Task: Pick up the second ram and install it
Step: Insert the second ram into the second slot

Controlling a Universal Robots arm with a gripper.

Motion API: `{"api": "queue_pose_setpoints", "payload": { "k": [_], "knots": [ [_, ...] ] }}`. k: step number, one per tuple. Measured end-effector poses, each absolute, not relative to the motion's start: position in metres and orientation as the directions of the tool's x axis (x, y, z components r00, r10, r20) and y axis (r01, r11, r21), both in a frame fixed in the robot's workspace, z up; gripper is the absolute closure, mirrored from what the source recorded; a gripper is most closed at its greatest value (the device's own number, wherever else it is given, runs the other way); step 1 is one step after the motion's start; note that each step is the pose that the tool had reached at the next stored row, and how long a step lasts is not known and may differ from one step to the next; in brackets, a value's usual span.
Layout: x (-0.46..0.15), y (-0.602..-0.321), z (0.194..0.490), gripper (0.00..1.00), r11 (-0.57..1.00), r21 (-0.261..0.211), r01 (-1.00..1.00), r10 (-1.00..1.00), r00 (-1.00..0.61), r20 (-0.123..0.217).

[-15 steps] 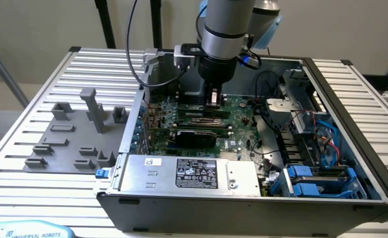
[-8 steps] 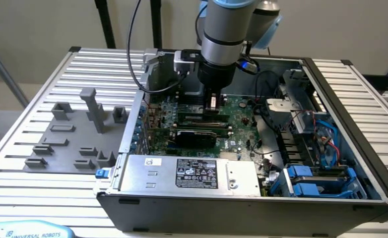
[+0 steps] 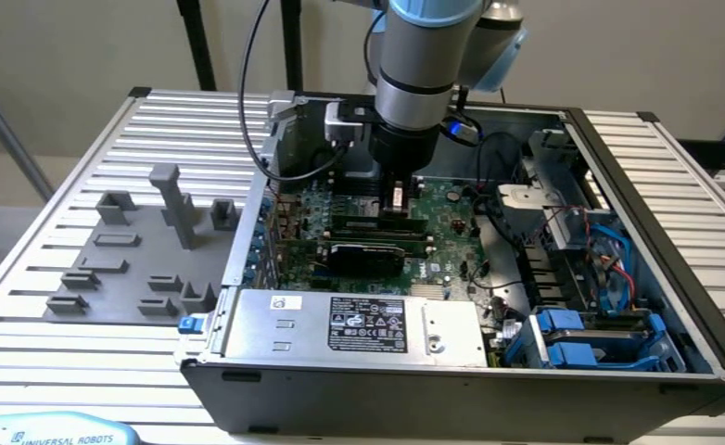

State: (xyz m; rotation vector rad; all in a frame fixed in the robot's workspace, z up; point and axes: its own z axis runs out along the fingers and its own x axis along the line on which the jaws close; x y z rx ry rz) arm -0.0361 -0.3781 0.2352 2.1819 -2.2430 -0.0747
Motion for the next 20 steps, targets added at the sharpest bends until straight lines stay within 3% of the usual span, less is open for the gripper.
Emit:
{"api": "queue_pose_setpoints", "payload": {
  "k": [20],
  "knots": [
    [-0.0342, -0.3811, 0.2323, 0.86, 0.026, 0.042, -0.999, -0.999, -0.027, -0.018]
  ]
}}
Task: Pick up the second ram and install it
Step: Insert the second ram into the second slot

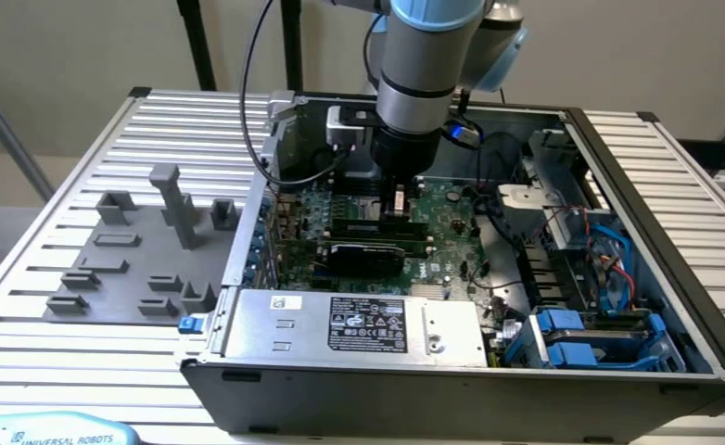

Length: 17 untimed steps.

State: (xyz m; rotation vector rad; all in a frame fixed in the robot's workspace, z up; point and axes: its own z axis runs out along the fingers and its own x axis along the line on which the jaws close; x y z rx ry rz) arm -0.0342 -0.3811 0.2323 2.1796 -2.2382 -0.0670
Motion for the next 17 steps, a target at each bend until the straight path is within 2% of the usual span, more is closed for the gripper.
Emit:
{"api": "queue_pose_setpoints", "payload": {
  "k": [17],
  "knots": [
    [-0.0345, -0.3825, 0.2288, 0.86, 0.026, 0.043, -0.999, -0.999, -0.026, -0.018]
  ]
}}
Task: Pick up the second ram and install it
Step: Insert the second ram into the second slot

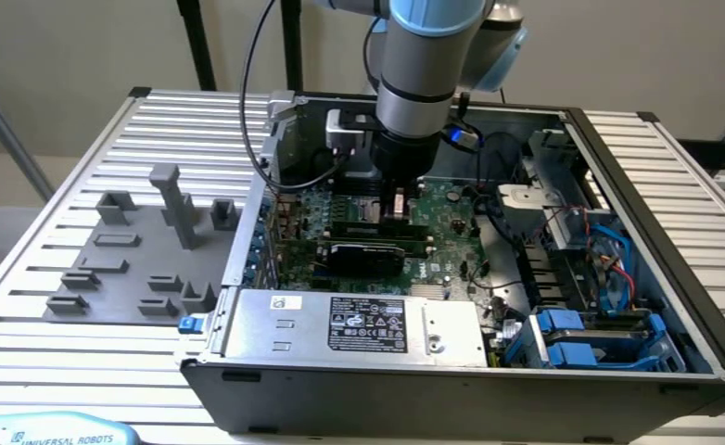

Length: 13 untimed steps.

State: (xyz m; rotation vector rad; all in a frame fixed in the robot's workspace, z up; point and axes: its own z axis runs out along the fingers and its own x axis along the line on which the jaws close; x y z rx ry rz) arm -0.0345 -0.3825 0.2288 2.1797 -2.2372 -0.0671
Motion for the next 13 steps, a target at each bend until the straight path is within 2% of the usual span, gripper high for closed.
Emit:
{"api": "queue_pose_setpoints", "payload": {
  "k": [13],
  "knots": [
    [-0.0349, -0.3813, 0.2269, 0.86, 0.026, 0.043, -0.999, -0.999, -0.026, -0.017]
  ]
}}
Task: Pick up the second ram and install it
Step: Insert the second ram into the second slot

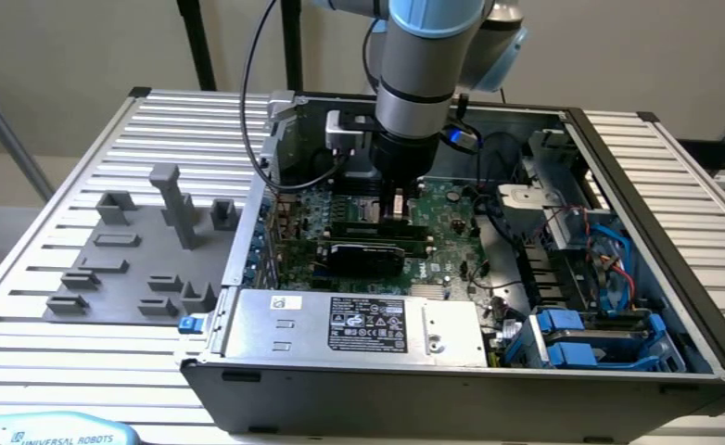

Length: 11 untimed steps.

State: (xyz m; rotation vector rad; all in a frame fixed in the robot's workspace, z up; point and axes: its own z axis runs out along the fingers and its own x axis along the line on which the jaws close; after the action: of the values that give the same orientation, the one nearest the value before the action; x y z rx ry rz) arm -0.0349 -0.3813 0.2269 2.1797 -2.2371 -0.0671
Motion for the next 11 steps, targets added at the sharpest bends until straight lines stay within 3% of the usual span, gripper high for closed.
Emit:
{"api": "queue_pose_setpoints", "payload": {
  "k": [11],
  "knots": [
    [-0.0349, -0.3813, 0.2242, 0.86, 0.026, 0.043, -0.999, -0.999, -0.026, -0.018]
  ]
}}
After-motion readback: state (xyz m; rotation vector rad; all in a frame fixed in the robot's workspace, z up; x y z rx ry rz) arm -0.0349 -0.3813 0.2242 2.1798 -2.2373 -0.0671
